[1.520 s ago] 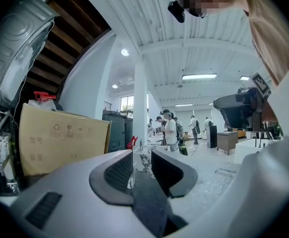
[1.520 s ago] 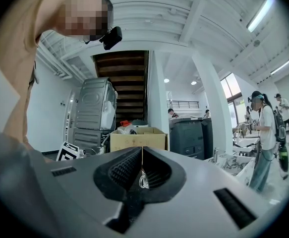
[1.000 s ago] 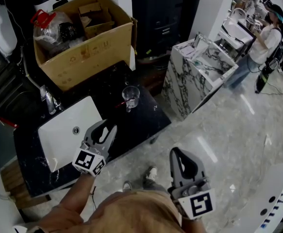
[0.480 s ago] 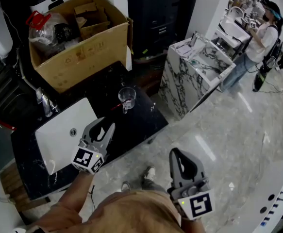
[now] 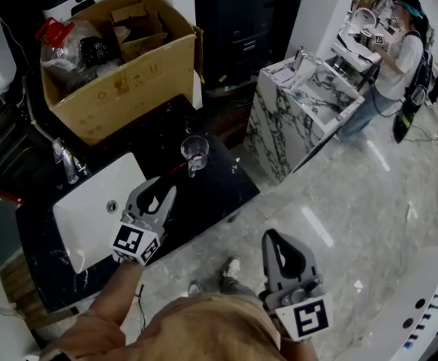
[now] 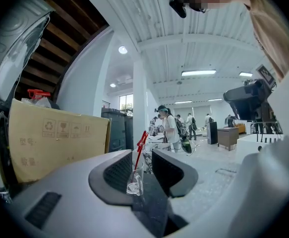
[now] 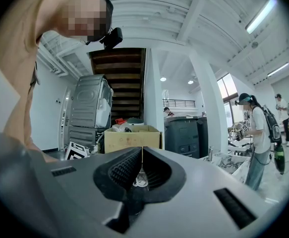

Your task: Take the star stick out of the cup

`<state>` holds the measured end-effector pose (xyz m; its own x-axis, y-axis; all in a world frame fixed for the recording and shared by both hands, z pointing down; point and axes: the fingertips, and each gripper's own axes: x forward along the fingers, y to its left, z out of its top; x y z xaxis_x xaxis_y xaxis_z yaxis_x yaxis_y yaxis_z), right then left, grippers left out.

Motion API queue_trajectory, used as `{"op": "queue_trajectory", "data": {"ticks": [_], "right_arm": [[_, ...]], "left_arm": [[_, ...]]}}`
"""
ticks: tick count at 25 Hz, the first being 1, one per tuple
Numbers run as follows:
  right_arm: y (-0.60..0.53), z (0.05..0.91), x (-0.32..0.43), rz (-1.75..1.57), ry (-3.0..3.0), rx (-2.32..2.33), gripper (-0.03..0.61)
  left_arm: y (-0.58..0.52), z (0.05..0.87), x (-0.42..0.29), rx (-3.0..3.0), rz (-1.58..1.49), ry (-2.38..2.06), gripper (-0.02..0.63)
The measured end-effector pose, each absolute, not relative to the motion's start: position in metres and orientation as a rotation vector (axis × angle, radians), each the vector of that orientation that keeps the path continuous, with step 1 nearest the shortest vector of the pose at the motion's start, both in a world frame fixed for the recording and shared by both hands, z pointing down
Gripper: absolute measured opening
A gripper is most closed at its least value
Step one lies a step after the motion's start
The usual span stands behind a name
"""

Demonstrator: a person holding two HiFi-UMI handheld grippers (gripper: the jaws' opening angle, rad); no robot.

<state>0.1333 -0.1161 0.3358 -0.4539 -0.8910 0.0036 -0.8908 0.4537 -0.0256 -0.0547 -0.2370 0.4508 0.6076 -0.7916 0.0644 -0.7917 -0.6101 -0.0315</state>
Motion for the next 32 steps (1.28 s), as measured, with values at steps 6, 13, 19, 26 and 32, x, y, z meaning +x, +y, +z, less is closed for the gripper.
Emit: {"op": "queue_trajectory", "data": {"ticks": [6,13,19,26,32], "right_arm": [[-0.121,0.338,0.136,-0.047,2.667,-1.646,0.003],[-0.123,0.338,0.141,-0.053,2.659,-1.661,0.003],[-0.125,0.34,0.146,-0.048,2.653,-1.681,0.003],[-0.125,0.342,0.154,-0.057,2.641,-1.696,0.003],[-0.127,0.347,0.161,-0.064,2.635,-1.715,0.003]], "left_arm": [[-0.247,0.46,-0.055,2.804,0.142,-1.39,0.114],[-0.255,0.468,-0.05,2.796,0.159,-1.374,0.118],[-0.263,0.468,-0.046,2.805,0.154,-1.369,0.118],[-0.272,0.474,-0.041,2.804,0.166,-1.377,0.118],[-0.28,0.483,-0.042,2.791,0.176,-1.394,0.121]]}}
